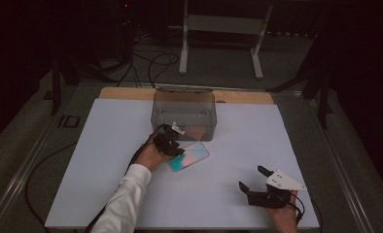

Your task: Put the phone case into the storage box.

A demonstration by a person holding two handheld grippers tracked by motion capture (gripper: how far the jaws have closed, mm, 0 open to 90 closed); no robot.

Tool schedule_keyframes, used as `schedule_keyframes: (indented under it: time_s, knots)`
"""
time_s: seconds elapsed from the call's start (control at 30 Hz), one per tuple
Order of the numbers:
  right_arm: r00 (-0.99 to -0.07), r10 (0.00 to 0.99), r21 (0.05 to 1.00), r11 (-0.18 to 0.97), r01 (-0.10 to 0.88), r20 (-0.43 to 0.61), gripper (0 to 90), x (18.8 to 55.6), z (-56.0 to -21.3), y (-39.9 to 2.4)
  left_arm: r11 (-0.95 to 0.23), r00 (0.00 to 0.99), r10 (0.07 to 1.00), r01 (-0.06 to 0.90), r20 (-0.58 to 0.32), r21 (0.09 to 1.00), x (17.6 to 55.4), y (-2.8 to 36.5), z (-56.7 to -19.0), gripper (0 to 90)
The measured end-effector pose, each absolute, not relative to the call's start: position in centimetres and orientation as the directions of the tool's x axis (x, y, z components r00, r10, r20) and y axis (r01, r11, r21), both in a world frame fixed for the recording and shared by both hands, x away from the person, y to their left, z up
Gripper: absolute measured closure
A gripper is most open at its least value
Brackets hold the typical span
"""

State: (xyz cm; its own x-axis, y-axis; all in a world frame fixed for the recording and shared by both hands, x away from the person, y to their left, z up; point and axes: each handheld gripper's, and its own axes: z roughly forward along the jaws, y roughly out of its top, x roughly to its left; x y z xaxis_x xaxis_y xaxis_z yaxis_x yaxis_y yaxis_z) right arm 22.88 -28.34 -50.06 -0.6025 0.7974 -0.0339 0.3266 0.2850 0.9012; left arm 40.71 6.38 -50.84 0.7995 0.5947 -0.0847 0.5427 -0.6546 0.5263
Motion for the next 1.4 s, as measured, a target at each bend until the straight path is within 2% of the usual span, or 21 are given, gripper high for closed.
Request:
schedule_keyframes:
  time_s: [0.17, 0.3, 0.43, 0.7, 1.4]
  knots:
    - [-0.604, 0.796, 0.899, 0.290, 0.329, -0.036, 10.6, 22.9, -50.1, -28.3, -0.641, 0.797, 0.590, 0.560, -0.130, 0.525, 41.1, 6.7, -50.9, 73.8]
    - [-0.604, 0.796, 0.898, 0.290, 0.330, -0.036, 10.6, 22.9, -50.1, -28.3, -0.625, 0.784, 0.600, 0.583, -0.157, 0.519, 41.5, 7.0, -50.9, 78.3]
    - [-0.603, 0.797, 0.898, 0.290, 0.330, -0.036, 10.6, 22.9, -50.1, -28.3, -0.636, 0.786, 0.602, 0.578, -0.140, 0.511, 41.7, 6.9, -50.7, 84.8]
    - [-0.604, 0.796, 0.897, 0.292, 0.331, -0.036, 10.6, 23.0, -50.1, -28.3, -0.713, 0.828, 0.558, 0.510, -0.050, 0.482, 41.2, 6.0, -50.3, 89.0]
    - [-0.602, 0.798, 0.897, 0.291, 0.332, -0.035, 10.6, 22.9, -50.1, -28.3, -0.691, 0.836, 0.546, 0.484, -0.050, 0.537, 40.0, 6.9, -48.4, 89.1]
